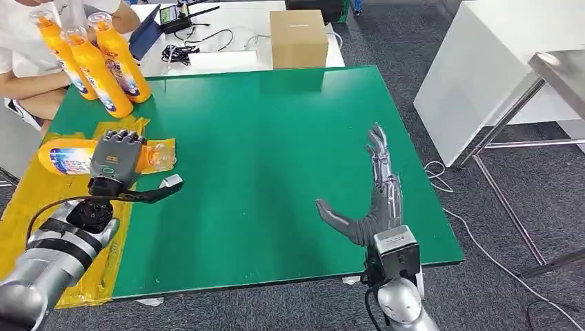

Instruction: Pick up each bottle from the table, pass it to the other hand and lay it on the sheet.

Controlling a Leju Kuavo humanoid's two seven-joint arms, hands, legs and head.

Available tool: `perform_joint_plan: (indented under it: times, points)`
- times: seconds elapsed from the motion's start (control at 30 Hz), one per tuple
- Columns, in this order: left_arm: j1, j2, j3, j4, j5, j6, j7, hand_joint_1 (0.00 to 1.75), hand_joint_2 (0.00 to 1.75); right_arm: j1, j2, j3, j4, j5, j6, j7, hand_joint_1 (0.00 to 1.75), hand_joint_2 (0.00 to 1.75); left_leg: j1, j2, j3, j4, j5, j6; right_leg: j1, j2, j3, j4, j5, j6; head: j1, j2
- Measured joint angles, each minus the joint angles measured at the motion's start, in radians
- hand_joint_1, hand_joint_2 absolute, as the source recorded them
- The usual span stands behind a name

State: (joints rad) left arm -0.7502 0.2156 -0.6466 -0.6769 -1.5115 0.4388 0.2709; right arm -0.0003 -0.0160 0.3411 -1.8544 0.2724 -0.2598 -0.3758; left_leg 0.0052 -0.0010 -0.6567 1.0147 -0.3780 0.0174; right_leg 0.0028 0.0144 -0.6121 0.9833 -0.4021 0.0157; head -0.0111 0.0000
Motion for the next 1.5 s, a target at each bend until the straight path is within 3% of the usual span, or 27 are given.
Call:
perform_joint_plan:
  times: [0.67, 0.7, 0.73, 1.5]
  points:
    - [-0.034, -0.047, 0.048, 0.222, 0.015, -0.092, 0.008, 1.75, 1.75, 0.024, 0.002, -0.024, -0.002, 0.010, 0.032, 0.008, 0.00, 1.75, 0.001, -0.002, 0.000, 0.000, 0.000, 0.000, 0.001, 0.000, 0.000, 0.000, 0.000, 0.000, 0.000, 0.000]
    - [-0.034, -0.049, 0.057, 0.229, 0.024, -0.098, 0.008, 0.05, 1.75, 0.024, 0.002, -0.024, -0.002, 0.013, 0.038, 0.011, 0.00, 1.75, 0.001, -0.002, 0.000, 0.000, 0.000, 0.000, 0.001, 0.000, 0.000, 0.000, 0.000, 0.000, 0.000, 0.000]
    - [-0.034, -0.050, 0.068, 0.236, 0.037, -0.102, 0.001, 0.00, 1.75, 0.024, 0.003, -0.024, 0.000, 0.016, 0.039, 0.011, 0.00, 1.75, 0.001, -0.002, 0.000, 0.000, 0.000, 0.000, 0.001, -0.001, 0.000, 0.000, 0.000, 0.000, 0.000, 0.000]
    - [0.029, -0.086, 0.285, 0.281, 0.206, -0.094, -0.162, 0.00, 1.75, 0.009, 0.018, -0.032, 0.068, 0.015, 0.074, 0.040, 0.00, 1.75, 0.001, -0.002, 0.000, 0.000, 0.000, 0.000, 0.002, -0.001, 0.001, 0.000, -0.001, -0.001, 0.000, 0.000]
